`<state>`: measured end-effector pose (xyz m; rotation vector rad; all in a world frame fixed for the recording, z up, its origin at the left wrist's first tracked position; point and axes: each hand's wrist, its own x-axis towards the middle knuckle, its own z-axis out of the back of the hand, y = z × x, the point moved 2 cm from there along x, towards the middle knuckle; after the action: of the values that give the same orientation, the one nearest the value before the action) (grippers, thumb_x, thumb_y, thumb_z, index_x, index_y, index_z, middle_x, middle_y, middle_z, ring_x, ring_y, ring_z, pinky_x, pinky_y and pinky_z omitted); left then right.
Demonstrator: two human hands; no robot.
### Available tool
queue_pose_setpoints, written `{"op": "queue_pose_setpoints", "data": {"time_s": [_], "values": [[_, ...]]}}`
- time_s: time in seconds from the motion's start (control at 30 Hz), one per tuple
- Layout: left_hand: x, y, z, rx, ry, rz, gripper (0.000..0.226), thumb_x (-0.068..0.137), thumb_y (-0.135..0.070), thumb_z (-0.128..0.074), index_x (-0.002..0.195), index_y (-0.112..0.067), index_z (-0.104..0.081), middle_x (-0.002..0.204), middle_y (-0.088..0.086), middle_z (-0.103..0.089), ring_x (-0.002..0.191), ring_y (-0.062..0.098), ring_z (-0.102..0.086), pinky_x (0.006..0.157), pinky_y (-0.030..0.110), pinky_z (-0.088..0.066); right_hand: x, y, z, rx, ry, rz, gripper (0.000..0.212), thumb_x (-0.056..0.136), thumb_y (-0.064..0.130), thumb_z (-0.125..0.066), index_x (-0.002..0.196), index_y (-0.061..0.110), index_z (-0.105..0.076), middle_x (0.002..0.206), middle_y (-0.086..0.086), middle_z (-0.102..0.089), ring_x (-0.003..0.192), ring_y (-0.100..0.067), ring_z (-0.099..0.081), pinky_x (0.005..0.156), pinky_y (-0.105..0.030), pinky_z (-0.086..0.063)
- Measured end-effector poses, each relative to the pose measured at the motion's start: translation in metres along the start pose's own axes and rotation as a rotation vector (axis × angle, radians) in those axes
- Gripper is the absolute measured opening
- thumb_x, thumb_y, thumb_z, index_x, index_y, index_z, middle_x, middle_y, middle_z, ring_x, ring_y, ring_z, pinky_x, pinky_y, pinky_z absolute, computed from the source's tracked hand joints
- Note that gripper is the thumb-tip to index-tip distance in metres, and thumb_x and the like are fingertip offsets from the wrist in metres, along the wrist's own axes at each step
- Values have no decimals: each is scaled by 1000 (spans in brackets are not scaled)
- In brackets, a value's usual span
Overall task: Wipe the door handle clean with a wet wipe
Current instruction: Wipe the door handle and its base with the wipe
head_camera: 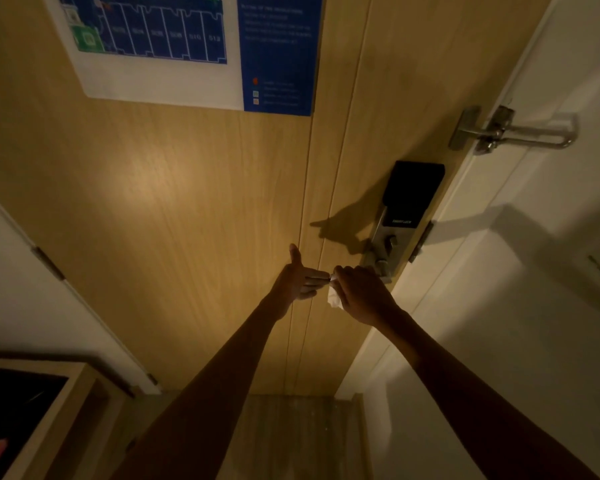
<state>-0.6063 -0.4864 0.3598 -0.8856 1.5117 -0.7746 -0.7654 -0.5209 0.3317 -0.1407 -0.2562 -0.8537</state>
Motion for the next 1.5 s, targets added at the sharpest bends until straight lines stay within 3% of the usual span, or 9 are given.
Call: {"op": "queue_pose_setpoints", "data": {"time_s": [0.13, 0.4, 0.6, 0.97, 1.17, 1.37, 1.5], "values": [[1, 1, 0, 7, -6, -9, 102, 89, -66, 3, 112, 5, -65, 120, 21, -65, 118, 28, -59, 100, 36, -45, -2, 6, 2, 85, -56, -54, 21, 98, 34, -47, 105, 15, -54, 89, -1, -65, 79, -16, -63, 76, -30, -51], [5, 4, 6, -23, -29, 42, 103, 89, -66, 4, 115, 8, -62, 124, 23, -62, 122, 29, -56, 106, 38, -41, 3, 13, -3, 113, -107, -149, 24, 95, 36, -53, 104, 15, -61, 95, -1, -70, 87, -15, -67, 83, -30, -51], [9, 3, 11, -11, -26, 58, 105, 88, -67, 7, 117, 6, -62, 126, 20, -62, 123, 28, -55, 109, 38, -39, -5, -5, 7, 327, -24, -73, 33, 93, 35, -59, 118, 14, -61, 113, -2, -70, 106, -14, -64, 90, -27, -51], [10, -1, 10, -10, -33, 35, 102, 89, -65, 5, 116, 8, -62, 124, 22, -62, 122, 29, -56, 106, 38, -41, 8, 16, 3, 136, -111, -153, 24, 92, 34, -60, 102, 13, -66, 93, -3, -74, 85, -15, -70, 83, -32, -55], [8, -3, 12, -27, -14, 20, 102, 89, -65, 5, 118, 8, -60, 127, 22, -60, 124, 30, -54, 109, 38, -39, 11, 19, 2, 193, -151, -303, 31, 92, 39, -57, 102, 13, -70, 95, -1, -75, 86, -13, -70, 79, -28, -55], [16, 5, 23, -16, -27, 29, 104, 88, -67, 5, 115, 6, -64, 123, 21, -63, 121, 29, -57, 105, 38, -42, 9, 23, 2, 229, -179, -316, 26, 88, 36, -65, 99, 13, -71, 96, 1, -76, 84, -12, -71, 79, -30, -57], [16, 7, 14, 2, -16, 13, 102, 89, -67, 3, 113, 5, -65, 121, 21, -64, 119, 28, -59, 101, 36, -44, 8, 21, 4, 249, -192, -319, 30, 90, 39, -60, 101, 14, -72, 94, 1, -76, 80, -10, -71, 73, -23, -54]]}}
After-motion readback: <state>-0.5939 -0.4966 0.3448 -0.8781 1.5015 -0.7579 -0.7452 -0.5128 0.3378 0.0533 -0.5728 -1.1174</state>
